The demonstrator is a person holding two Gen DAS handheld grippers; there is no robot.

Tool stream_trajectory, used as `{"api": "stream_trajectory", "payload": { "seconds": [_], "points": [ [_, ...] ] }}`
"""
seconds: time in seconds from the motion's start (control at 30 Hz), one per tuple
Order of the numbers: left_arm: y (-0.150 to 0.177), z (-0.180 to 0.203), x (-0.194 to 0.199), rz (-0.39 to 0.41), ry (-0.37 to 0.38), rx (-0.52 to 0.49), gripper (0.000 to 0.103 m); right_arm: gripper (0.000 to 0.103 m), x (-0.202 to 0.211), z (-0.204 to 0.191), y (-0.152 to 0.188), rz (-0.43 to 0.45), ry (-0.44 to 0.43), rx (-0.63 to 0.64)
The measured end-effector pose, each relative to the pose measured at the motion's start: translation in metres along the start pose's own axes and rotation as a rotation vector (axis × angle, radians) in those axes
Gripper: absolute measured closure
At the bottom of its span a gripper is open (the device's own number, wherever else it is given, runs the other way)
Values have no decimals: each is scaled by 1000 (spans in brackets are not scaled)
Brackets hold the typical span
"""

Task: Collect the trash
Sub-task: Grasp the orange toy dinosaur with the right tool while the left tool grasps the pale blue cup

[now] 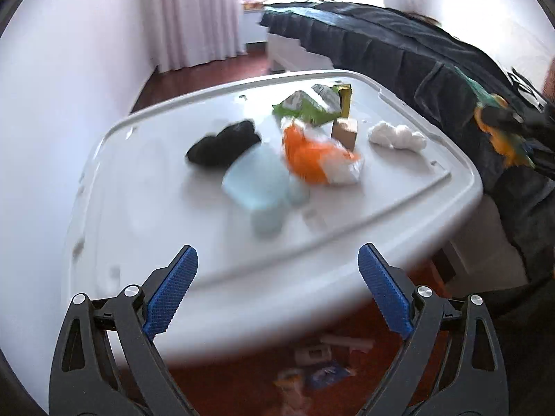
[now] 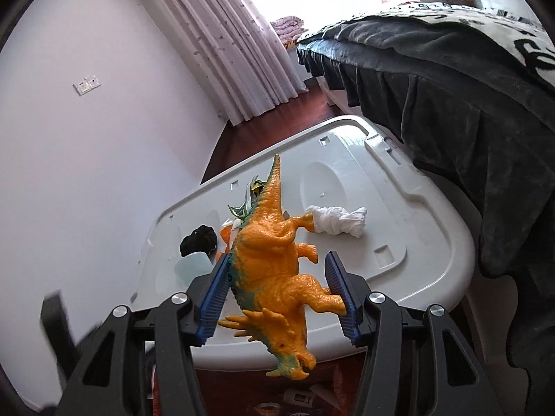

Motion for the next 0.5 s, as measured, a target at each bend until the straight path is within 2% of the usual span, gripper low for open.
{"api": "stream_trajectory", "payload": {
  "seconds": [0.07,0.2,0.3,0.5],
  "points": [
    [-12,-11,-10,-20,17,-20,12,49,2,0,2,-9,-9,-2],
    [-33,-38,-26,-56,146,-64,12,49,-7,-7,-1,-31,-23,2],
    [-47,-51,-34,-52,168,-121,12,49,-13,-15,-2,-40,-28,18],
    [-62,-55,-58,-93,295,-168,12,49,-24,-30,-1,-51,-20,68]
  ]
}}
Point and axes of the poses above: each gripper's, at about its wrist camera, not at the fingertips, and x roughly against the way its jaws point, z to its right, y to its underside, the point moved 3 cm from there along -x, roughly the way its jaws point, and after that the axes turned 15 degrees about y, right-handed, at the moved point
